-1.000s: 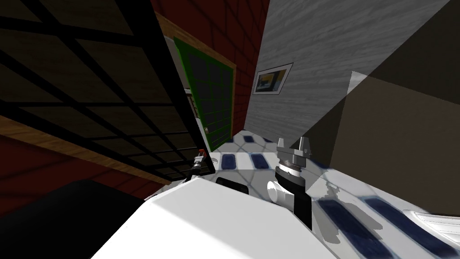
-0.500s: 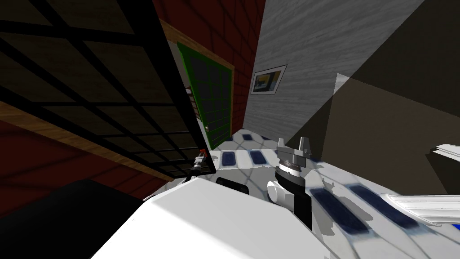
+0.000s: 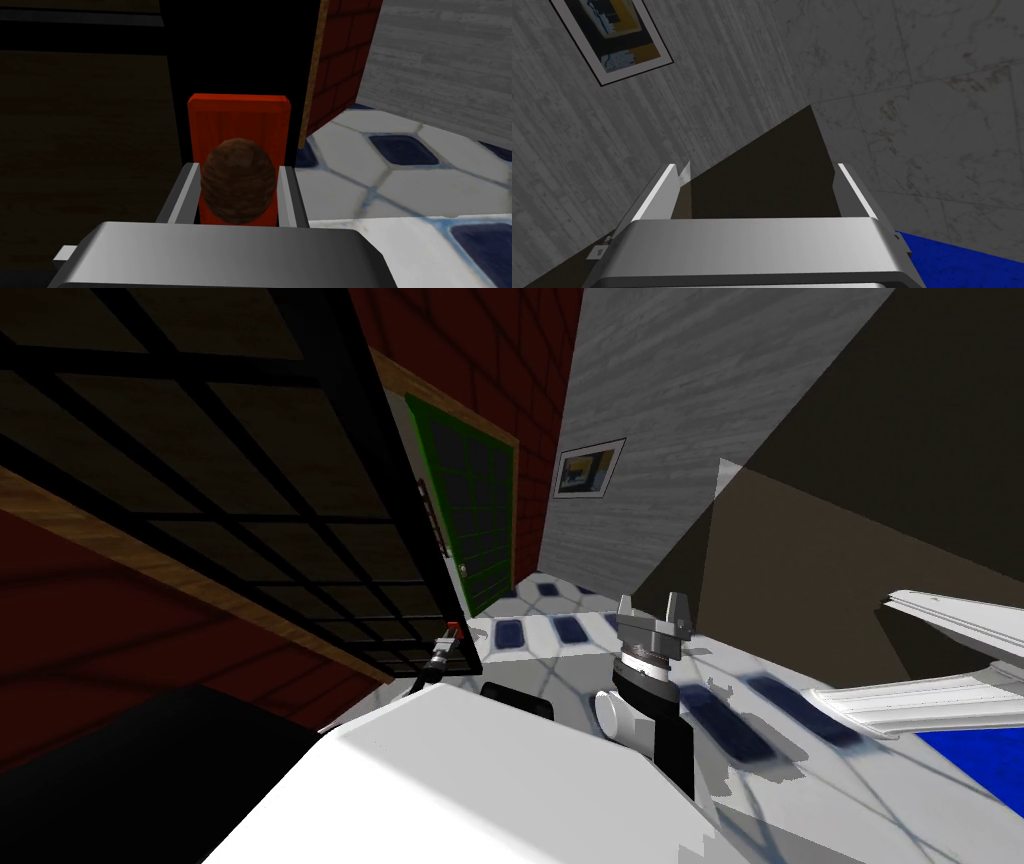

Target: Pull the door open

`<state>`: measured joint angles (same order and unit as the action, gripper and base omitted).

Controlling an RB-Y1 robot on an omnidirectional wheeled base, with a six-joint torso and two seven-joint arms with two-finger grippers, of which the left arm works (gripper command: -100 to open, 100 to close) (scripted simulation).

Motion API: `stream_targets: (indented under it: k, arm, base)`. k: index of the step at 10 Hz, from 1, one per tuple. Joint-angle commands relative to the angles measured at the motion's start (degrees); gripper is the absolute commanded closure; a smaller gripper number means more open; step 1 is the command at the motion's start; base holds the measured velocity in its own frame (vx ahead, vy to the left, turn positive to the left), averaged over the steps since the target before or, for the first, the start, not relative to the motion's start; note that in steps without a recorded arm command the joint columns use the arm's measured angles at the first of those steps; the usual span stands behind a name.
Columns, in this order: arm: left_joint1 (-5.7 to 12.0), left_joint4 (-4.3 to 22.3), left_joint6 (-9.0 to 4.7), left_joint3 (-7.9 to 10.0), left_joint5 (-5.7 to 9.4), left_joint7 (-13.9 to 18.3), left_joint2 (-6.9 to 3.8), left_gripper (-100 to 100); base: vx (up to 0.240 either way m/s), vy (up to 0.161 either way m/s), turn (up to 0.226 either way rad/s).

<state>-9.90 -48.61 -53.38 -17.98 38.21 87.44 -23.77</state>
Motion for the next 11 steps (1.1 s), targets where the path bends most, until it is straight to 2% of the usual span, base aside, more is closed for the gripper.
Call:
stream_targets:
  k: [1, 2, 8, 9, 10, 11]
  arm:
    - [0.00, 0.0, 0.00, 0.00, 0.00, 0.0, 0.00, 100]
    - [-0.63, 0.0, -0.71, -1.07, -0.42, 0.9, -0.64, 100]
    - [-2.74, -0.3, -4.28, -4.74, -1.81, 4.6, -3.89, 100]
    - [-3.01, -0.3, -4.73, -5.20, -1.99, 5.0, -4.30, 100]
    - [-2.97, -0.6, -4.03, -4.84, -1.82, 4.5, -4.13, 100]
    - [-3.64, -0.2, -5.14, -5.74, -2.19, 5.4, -4.67, 100]
  base:
    - [-0.102, 0.007, -0.024]
    - [-0.137, -0.002, -0.080]
    - [-0.202, 0.018, -0.103]
    - [-0.211, 0.021, -0.076]
    - [-0.098, 0.009, -0.018]
    - [-0.139, 0.021, -0.100]
